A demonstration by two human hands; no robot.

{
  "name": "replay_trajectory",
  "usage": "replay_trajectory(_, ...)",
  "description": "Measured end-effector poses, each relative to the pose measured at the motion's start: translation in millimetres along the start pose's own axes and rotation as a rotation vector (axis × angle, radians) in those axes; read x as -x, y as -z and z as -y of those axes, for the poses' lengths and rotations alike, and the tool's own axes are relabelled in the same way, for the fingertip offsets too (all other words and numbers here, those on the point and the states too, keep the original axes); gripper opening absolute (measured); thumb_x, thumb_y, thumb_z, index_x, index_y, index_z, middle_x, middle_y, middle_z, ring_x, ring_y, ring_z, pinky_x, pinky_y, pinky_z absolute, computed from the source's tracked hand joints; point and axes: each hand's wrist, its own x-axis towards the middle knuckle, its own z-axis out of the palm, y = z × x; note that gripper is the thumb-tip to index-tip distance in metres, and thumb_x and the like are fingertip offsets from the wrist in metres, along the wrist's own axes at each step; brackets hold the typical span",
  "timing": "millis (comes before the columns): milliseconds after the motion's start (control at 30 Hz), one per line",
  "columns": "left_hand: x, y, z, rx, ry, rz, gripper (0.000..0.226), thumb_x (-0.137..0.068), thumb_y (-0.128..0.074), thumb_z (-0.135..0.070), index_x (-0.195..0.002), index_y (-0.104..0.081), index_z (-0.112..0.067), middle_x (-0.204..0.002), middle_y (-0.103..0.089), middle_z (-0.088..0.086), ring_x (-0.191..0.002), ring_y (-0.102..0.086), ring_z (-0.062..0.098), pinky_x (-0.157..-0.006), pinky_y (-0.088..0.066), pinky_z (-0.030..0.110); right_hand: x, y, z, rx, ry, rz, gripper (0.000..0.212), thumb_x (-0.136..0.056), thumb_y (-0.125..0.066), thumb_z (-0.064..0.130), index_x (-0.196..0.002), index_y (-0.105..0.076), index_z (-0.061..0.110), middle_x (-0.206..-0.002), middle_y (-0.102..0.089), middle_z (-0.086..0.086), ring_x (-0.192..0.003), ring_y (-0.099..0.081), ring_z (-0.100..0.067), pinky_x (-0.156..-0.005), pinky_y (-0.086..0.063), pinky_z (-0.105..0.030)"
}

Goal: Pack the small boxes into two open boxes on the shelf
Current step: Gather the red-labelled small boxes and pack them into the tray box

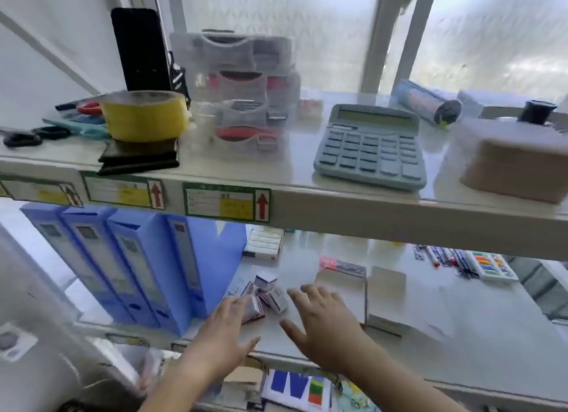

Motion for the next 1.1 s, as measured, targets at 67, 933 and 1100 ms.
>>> replay_trajectory(67,-18,-1,16,-0.035,0.003,0.012,0.076,-0.090,-0.056,-0.046,-0.148,-0.010,-0.031,-0.149,-0.022,-0.005,-0.136,-0.027,0.017,-0.105,-0.029,0.032,-30,-13,9,0.015,-0.008,0.019,0.061,-0.093,-0.034,0.058,-0.142,-0.030,0.021,-0.141,-0.042,-0.011,-0.125,-0.040,-0.031,-0.104,-0.034,-0.044)
replay_trajectory(933,-105,-48,-63,0.277,-0.396,-0.098,0.054,-0.073,-0.075,-0.031,-0.123,-0.055,-0.029,-0.108,-0.048,-0.012,-0.096,-0.053,0.008,-0.088,-0.045,0.026,16,-36,-182,0.028,-0.677,-0.112,0.060,-0.069,-0.041,0.075,-0.093,-0.065,0.026,-0.094,-0.068,0.000,-0.097,-0.057,-0.025,-0.076,-0.043,-0.035)
replay_trajectory(1100,-132,-91,-147,0.340,-0.455,-0.040,0.039,-0.071,-0.073,-0.031,-0.106,-0.062,-0.017,-0.097,-0.057,-0.004,-0.089,-0.054,0.015,-0.082,-0.049,0.037,41,-53,-194,-0.098,-0.692,0.038,0.064,-0.069,-0.054,0.072,-0.115,-0.060,0.028,-0.124,-0.045,-0.004,-0.117,-0.041,-0.027,-0.094,-0.039,-0.038)
